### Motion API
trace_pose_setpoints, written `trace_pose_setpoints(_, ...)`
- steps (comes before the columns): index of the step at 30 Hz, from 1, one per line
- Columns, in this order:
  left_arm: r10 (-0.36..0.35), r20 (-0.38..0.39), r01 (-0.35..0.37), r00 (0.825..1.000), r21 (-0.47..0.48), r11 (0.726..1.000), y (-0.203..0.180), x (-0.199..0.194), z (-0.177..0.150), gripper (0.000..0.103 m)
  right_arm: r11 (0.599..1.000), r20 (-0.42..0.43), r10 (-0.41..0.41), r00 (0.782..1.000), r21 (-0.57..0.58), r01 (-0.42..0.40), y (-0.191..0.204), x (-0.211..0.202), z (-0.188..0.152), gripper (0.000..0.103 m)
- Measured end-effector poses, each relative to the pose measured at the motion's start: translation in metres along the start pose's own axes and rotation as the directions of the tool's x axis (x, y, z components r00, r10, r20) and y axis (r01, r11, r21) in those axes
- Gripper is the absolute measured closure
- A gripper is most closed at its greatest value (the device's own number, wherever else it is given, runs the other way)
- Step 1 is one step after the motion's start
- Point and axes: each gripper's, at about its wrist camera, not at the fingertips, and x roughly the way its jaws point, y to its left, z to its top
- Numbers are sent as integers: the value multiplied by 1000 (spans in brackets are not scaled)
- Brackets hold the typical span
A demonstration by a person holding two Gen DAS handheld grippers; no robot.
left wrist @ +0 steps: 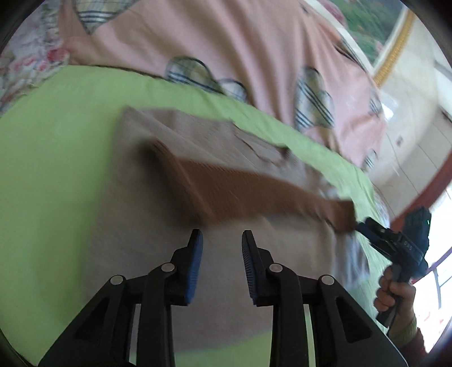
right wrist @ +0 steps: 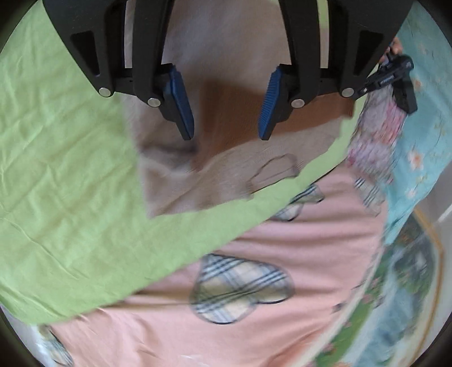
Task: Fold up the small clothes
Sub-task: 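Lift the hem with both grippers and fold it up to the collar, then release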
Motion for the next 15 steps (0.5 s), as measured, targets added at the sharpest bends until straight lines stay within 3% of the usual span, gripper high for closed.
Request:
trace_pose_setpoints(2, -14, -62, 17, 998, 50, 999, -16, 19, -7, 75, 992, -139, 51, 989, -103, -65, 28, 24, -20, 53)
trace_pose_setpoints(3, 12, -83, -6, 996, 81, 997, -22, 29, -7, 75, 988, -198, 53, 979, -135, -81, 36, 36, -26, 53)
trace_pose_setpoints(6, 81, -113, -66, 990, 133, 989, -22, 51, 8, 81, 976, -270, -56, 961, -218, -5, 35, 65, -25, 53)
trace_pose_setpoints(9, 161, -63, -152, 985, 121, 981, -6, 52, 46, 85, 968, -234, -159, 959, -228, 104, 10, 76, 4, 57)
trace_pose_setpoints(10, 236, -20, -232, 972, 111, 966, 2, 53, 61, 85, 960, -207, -203, 957, -235, 153, 2, 78, 15, 57)
trace_pose_setpoints(12, 325, 8, -325, 946, 76, 943, 21, 58, 82, 85, 946, -138, -288, 947, -193, 260, -18, 76, 39, 57)
trace_pose_setpoints(13, 341, 7, -341, 940, 39, 939, 33, 60, 92, 87, 940, -97, -323, 941, -145, 308, -29, 72, 51, 56)
trace_pose_setpoints(15, 289, -7, -289, 957, -68, 955, 56, 58, 103, 87, 952, -57, -302, 951, -56, 299, -42, 62, 63, 55)
